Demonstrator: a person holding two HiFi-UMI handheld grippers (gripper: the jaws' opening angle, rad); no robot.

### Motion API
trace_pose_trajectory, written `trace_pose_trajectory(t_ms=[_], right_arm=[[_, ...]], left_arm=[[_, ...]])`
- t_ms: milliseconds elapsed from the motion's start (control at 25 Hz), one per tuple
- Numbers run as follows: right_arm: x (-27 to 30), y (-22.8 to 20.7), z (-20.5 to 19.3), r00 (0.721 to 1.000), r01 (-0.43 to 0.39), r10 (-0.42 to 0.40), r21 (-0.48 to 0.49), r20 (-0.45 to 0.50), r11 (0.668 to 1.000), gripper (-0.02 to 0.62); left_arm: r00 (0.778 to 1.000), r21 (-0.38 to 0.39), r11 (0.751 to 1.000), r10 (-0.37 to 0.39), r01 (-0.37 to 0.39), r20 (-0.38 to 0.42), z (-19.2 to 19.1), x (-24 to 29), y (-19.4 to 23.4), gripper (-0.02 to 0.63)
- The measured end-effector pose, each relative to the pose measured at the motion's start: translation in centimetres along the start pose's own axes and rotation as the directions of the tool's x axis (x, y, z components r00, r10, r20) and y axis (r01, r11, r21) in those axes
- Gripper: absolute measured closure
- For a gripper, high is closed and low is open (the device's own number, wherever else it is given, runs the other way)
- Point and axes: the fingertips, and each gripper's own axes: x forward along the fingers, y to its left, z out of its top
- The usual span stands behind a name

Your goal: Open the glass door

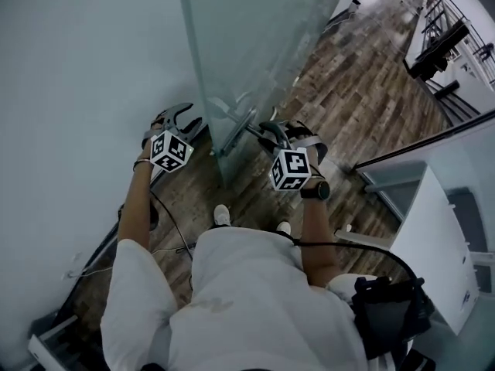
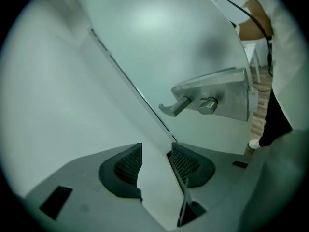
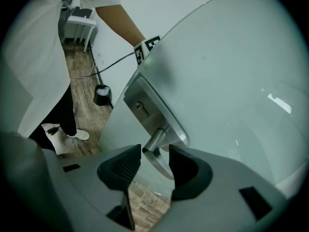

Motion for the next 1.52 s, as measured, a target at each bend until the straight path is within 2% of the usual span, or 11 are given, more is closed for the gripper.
trace_pose_trajectory(t_ms=[120,280,400,520,680,880,1040,1160,1240,1360,1520], right_arm=[[2.5,-0.4,1.2,1.0,-0.024,0.024,-0.039,0.014,0.999,0.433],[4.5,-1.0,2.9,0.998,-0.054,0.056,-0.08,0.023,0.995,0.434],[5.2,-1.3,3.6,0.997,-0.065,0.068,-0.086,0.036,0.994,0.459],[5.8,-1.6,4.2,0.995,-0.071,0.073,-0.042,0.061,0.997,0.462],[7.2,-2.5,5.8,0.99,-0.065,0.058,0.052,0.129,0.997,0.468],[9.1,-3.8,6.9,0.992,-0.06,0.053,0.056,0.111,0.997,0.469],[11.2,-5.2,7.6,0.987,-0.121,0.114,0.062,0.109,0.991,0.469],[12.3,-5.8,8.3,0.987,-0.138,0.132,0.063,0.095,0.988,0.469],[13.2,-6.4,8.7,0.987,-0.139,0.133,0.055,0.092,0.989,0.469],[14.1,-7.1,9.4,0.982,-0.163,0.157,0.046,0.109,0.986,0.469],[14.0,-7.4,10.3,0.984,-0.155,0.149,0.057,0.095,0.986,0.469]], left_arm=[[0.998,-0.177,0.982,0.067,-0.068,-0.008,-3.4,-1.4,1.3,0.42],[0.991,-0.359,0.925,0.129,-0.128,-0.022,-6.0,-4.2,2.1,0.422],[0.986,-0.453,0.877,0.167,-0.16,-0.026,-5.7,-6.4,1.6,0.422],[0.977,-0.515,0.835,0.214,-0.194,-0.022,-5.6,-7.9,1.2,0.422],[0.961,-0.541,0.803,0.275,-0.249,-0.034,-5.7,-9.9,1.1,0.426],[0.929,-0.589,0.739,0.366,-0.326,-0.054,-5.2,-11.3,0.8,0.437],[0.91,-0.619,0.698,0.407,-0.361,-0.073,-5.1,-11.4,1.0,0.438],[0.898,-0.635,0.671,0.431,-0.382,-0.084,-5.0,-11.8,0.9,0.437],[0.892,-0.633,0.664,0.44,-0.398,-0.099,-5.0,-11.9,1.3,0.437],[0.885,-0.601,0.672,0.445,-0.432,-0.137,-5.2,-12.0,1.7,0.437],[0.875,-0.611,0.654,0.461,-0.447,-0.147,-4.7,-13.0,1.5,0.438]])
